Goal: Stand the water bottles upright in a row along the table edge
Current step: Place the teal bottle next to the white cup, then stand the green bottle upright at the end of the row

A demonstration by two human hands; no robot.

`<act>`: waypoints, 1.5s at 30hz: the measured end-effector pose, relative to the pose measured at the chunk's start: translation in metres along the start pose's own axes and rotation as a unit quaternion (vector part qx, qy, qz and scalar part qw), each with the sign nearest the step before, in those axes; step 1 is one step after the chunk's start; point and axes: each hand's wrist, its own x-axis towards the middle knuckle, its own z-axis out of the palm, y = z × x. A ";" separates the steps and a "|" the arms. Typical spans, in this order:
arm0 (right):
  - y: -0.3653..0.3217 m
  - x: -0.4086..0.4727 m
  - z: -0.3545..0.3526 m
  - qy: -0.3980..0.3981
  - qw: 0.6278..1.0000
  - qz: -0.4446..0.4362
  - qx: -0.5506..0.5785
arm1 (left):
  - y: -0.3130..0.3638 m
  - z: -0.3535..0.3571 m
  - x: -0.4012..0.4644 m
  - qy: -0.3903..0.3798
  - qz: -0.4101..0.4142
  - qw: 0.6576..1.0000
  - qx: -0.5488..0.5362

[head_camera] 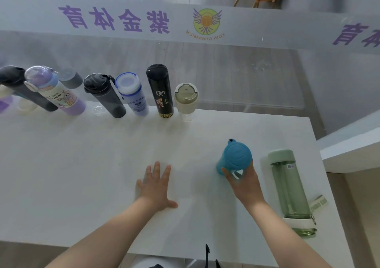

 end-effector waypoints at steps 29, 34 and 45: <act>-0.068 0.192 0.056 0.038 0.998 -0.032 -0.044 | 0.003 -0.005 0.002 -0.023 -0.002 1.000 0.018; -0.071 0.192 0.055 0.033 0.998 -0.020 -0.058 | 0.002 -0.004 0.002 -0.020 -0.002 1.000 0.011; -0.038 0.116 0.004 0.010 0.992 0.051 -0.113 | 0.003 -0.003 0.004 0.013 -0.003 0.999 -0.032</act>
